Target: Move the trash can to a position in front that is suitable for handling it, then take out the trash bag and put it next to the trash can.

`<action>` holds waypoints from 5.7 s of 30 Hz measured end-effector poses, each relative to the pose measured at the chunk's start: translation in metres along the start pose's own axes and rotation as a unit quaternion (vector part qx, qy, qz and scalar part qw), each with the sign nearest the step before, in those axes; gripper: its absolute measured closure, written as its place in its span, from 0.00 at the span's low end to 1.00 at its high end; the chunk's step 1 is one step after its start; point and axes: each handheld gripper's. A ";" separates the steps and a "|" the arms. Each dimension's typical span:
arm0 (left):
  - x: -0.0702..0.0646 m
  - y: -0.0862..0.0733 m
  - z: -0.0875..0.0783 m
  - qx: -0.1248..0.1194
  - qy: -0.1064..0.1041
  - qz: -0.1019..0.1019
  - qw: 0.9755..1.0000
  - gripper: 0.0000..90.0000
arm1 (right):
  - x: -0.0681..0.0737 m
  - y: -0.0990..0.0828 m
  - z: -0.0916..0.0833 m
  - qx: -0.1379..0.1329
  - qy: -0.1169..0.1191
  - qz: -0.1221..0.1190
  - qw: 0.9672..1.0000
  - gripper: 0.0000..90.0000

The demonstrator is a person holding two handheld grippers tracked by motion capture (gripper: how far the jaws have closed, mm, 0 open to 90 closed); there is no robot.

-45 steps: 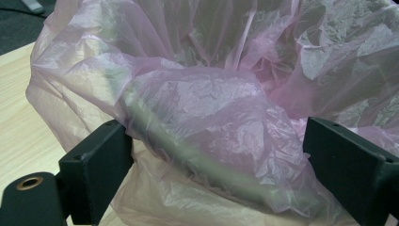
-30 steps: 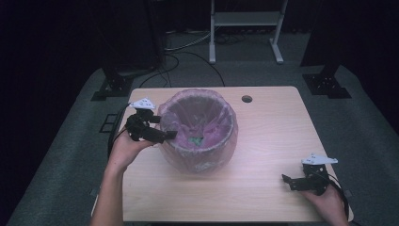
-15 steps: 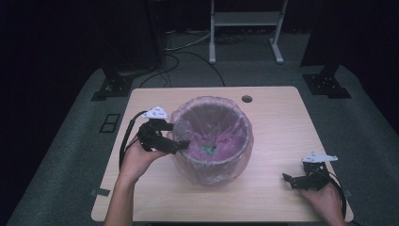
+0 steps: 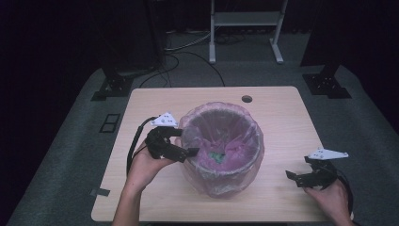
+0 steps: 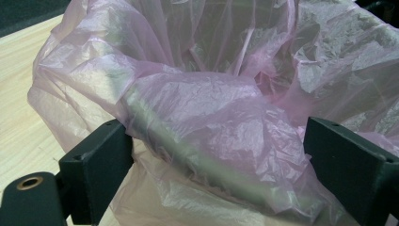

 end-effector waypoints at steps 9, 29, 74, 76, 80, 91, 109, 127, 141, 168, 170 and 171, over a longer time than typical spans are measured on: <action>-0.008 0.003 0.003 -0.001 -0.006 0.004 1.000 0.10 | 0.006 0.020 -0.022 -0.022 0.024 -0.001 0.999 0.00; -0.027 0.009 0.009 0.002 -0.016 0.009 1.000 0.10 | 0.039 0.083 -0.065 -0.042 0.073 -0.035 0.996 0.00; -0.046 0.020 0.026 -0.014 -0.041 0.022 0.999 0.14 | 0.078 0.122 -0.073 -0.043 0.140 -0.067 0.987 0.00; -0.045 0.019 0.023 -0.012 -0.040 0.016 0.999 0.21 | 0.078 0.122 -0.071 -0.041 0.140 -0.066 0.987 0.00; -0.044 0.018 0.018 -0.017 -0.040 0.016 0.999 0.26 | 0.078 0.121 -0.070 -0.039 0.139 -0.063 0.987 0.00; -0.040 0.015 0.011 -0.033 -0.019 0.007 0.999 0.19 | 0.080 0.122 -0.070 -0.038 0.136 -0.068 0.988 0.00; -0.044 0.028 -0.003 -0.084 -0.043 0.083 0.992 0.92 | 0.082 0.124 -0.069 -0.037 0.135 -0.071 0.988 0.00; -0.052 0.081 0.025 -0.103 -0.100 0.114 0.983 0.98 | 0.087 0.128 -0.068 -0.038 0.139 -0.076 0.987 0.00; -0.064 0.123 0.064 -0.098 -0.137 0.130 0.977 0.98 | 0.085 0.128 -0.070 -0.040 0.139 -0.076 0.987 0.00; -0.051 0.078 -0.017 -0.108 -0.037 0.120 0.986 0.33 | 0.086 0.127 -0.072 -0.043 0.139 -0.076 0.987 0.00; -0.050 0.067 -0.024 -0.097 -0.026 0.117 0.988 0.33 | 0.086 0.127 -0.072 -0.042 0.138 -0.076 0.987 0.00; -0.049 0.061 -0.027 -0.092 -0.023 0.115 0.989 0.33 | 0.086 0.127 -0.072 -0.042 0.138 -0.076 0.987 0.00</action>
Point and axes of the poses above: each handheld gripper's, and its own axes: z roughly forward along the jaws, y roughly out of its top, x roughly to its left, and after that the axes turned 13 degrees about z, right-handed
